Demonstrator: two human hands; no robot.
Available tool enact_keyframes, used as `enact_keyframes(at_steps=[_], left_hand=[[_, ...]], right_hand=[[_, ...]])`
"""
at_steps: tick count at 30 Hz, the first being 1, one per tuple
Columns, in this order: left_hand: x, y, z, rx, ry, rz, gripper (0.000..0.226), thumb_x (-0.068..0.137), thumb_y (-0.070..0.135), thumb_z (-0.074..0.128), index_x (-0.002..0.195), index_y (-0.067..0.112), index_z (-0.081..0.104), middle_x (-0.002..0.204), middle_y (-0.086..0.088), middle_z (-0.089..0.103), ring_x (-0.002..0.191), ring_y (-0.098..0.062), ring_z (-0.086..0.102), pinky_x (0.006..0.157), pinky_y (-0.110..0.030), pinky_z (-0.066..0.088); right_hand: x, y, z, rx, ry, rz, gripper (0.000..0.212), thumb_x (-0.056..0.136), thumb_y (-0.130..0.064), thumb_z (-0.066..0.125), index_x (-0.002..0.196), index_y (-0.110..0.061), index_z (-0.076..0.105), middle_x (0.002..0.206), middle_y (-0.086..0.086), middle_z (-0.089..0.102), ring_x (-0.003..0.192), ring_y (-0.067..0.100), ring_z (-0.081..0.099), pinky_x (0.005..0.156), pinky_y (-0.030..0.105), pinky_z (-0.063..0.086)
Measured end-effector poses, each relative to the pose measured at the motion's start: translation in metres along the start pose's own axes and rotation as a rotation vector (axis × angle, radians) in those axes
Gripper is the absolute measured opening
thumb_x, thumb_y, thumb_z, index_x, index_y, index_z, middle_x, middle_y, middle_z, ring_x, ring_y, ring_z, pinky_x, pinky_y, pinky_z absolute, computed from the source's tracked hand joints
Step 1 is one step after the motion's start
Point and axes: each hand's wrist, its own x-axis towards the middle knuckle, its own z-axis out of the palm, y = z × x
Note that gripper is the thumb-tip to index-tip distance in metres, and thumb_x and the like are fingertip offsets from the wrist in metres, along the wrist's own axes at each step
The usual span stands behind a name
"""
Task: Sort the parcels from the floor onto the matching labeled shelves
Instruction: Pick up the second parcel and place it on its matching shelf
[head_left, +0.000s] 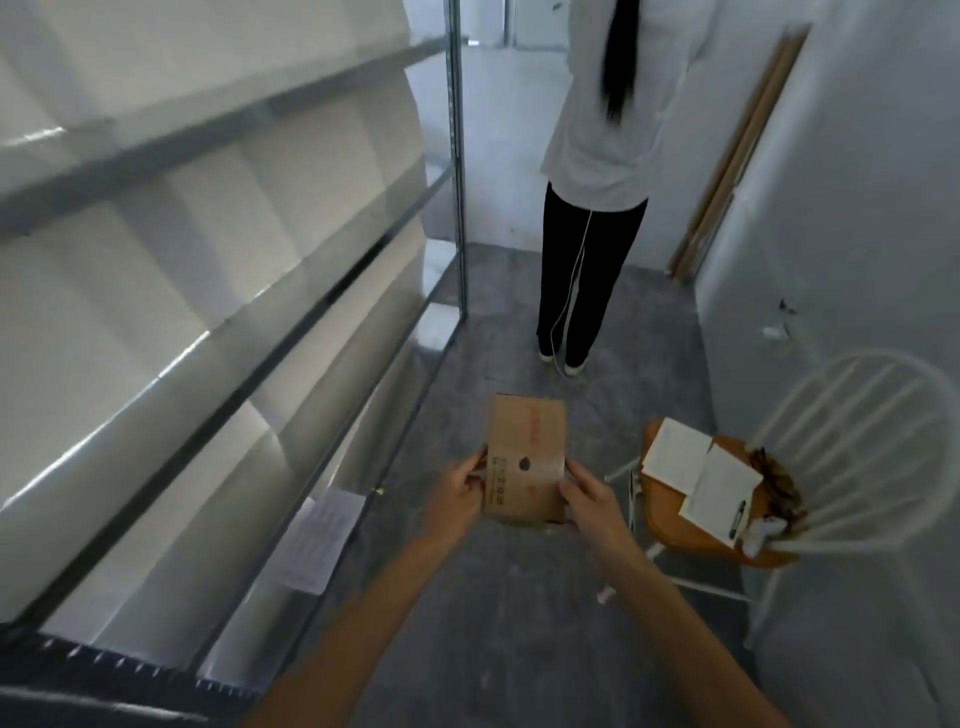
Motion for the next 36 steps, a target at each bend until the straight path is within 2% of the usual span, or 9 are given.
enact_keyframes(at_steps=[3, 9, 14, 18, 22, 24, 27, 32, 36], left_hand=[[-0.012, 0.069, -0.027, -0.082, 0.078, 0.119, 0.038, 0.095, 0.002, 0.045, 0.129, 0.016, 0.049, 0.108, 0.002, 0.061, 0.093, -0.004, 0.061, 0.068, -0.003, 0.048], [-0.023, 0.162, -0.08, -0.142, 0.208, 0.307, 0.043, 0.094, 0.007, 0.042, 0.135, 0.021, 0.046, 0.131, -0.007, 0.052, 0.117, -0.017, 0.055, 0.082, -0.016, 0.054], [-0.063, 0.205, -0.12, -0.201, 0.336, 0.397, 0.039, 0.095, 0.006, 0.041, 0.131, 0.019, 0.05, 0.13, -0.004, 0.056, 0.113, -0.014, 0.057, 0.094, -0.03, 0.052], [-0.105, 0.213, -0.146, -0.238, 0.439, 0.469, 0.037, 0.096, 0.011, 0.041, 0.129, 0.02, 0.051, 0.129, -0.003, 0.057, 0.116, -0.016, 0.056, 0.098, -0.038, 0.05], [-0.145, 0.209, -0.173, -0.254, 0.546, 0.477, 0.033, 0.097, 0.026, 0.04, 0.128, 0.034, 0.051, 0.135, 0.001, 0.052, 0.122, -0.016, 0.052, 0.098, -0.04, 0.05], [-0.165, 0.206, -0.186, -0.238, 0.588, 0.457, 0.032, 0.098, 0.031, 0.04, 0.126, 0.043, 0.049, 0.138, 0.007, 0.048, 0.126, -0.013, 0.048, 0.092, -0.027, 0.053], [-0.2, 0.198, -0.204, -0.257, 0.667, 0.418, 0.031, 0.098, 0.032, 0.04, 0.127, 0.041, 0.044, 0.134, 0.009, 0.051, 0.12, -0.007, 0.052, 0.081, -0.014, 0.052], [-0.276, 0.181, -0.228, -0.202, 0.803, 0.323, 0.058, 0.085, 0.052, 0.038, 0.14, 0.035, 0.032, 0.133, 0.005, 0.053, 0.12, -0.006, 0.051, 0.109, -0.037, 0.039], [-0.343, 0.173, -0.242, -0.206, 0.875, 0.289, 0.065, 0.083, 0.053, 0.035, 0.143, 0.031, 0.027, 0.129, -0.001, 0.057, 0.122, -0.015, 0.053, 0.106, -0.042, 0.042]], right_hand=[[-0.029, -0.069, -0.008, -0.025, 0.02, -0.217, 0.043, 0.098, -0.006, 0.038, 0.14, -0.016, 0.041, 0.118, 0.0, 0.053, 0.105, 0.014, 0.052, 0.092, 0.037, 0.049], [-0.06, -0.161, -0.001, -0.05, 0.114, -0.507, 0.043, 0.096, -0.017, 0.044, 0.139, -0.022, 0.044, 0.125, 0.003, 0.056, 0.115, 0.019, 0.054, 0.099, 0.048, 0.047], [-0.095, -0.201, 0.026, 0.005, 0.12, -0.661, 0.043, 0.096, -0.016, 0.045, 0.139, -0.022, 0.044, 0.131, 0.007, 0.054, 0.113, 0.016, 0.056, 0.098, 0.041, 0.049], [-0.116, -0.214, 0.05, 0.056, 0.023, -0.785, 0.038, 0.096, -0.018, 0.047, 0.133, -0.023, 0.049, 0.123, 0.003, 0.059, 0.107, 0.013, 0.058, 0.09, 0.029, 0.051], [-0.14, -0.223, 0.079, 0.111, -0.104, -0.863, 0.036, 0.095, -0.016, 0.047, 0.129, -0.03, 0.046, 0.114, 0.001, 0.058, 0.098, 0.009, 0.058, 0.082, 0.013, 0.049], [-0.15, -0.224, 0.097, 0.145, -0.168, -0.864, 0.035, 0.096, -0.021, 0.046, 0.129, -0.032, 0.047, 0.118, 0.001, 0.058, 0.105, 0.014, 0.056, 0.087, 0.022, 0.046], [-0.166, -0.223, 0.124, 0.167, -0.278, -0.856, 0.038, 0.095, -0.027, 0.045, 0.134, -0.03, 0.047, 0.123, -0.001, 0.056, 0.109, 0.011, 0.054, 0.081, 0.014, 0.04], [-0.217, -0.22, 0.163, 0.2, -0.423, -0.924, 0.031, 0.094, -0.024, 0.048, 0.122, -0.036, 0.049, 0.103, -0.013, 0.056, 0.09, -0.017, 0.053, 0.068, -0.001, 0.044], [-0.264, -0.215, 0.194, 0.195, -0.604, -0.972, 0.034, 0.091, -0.031, 0.046, 0.125, -0.032, 0.049, 0.108, -0.007, 0.055, 0.097, -0.005, 0.055, 0.072, 0.002, 0.047]])
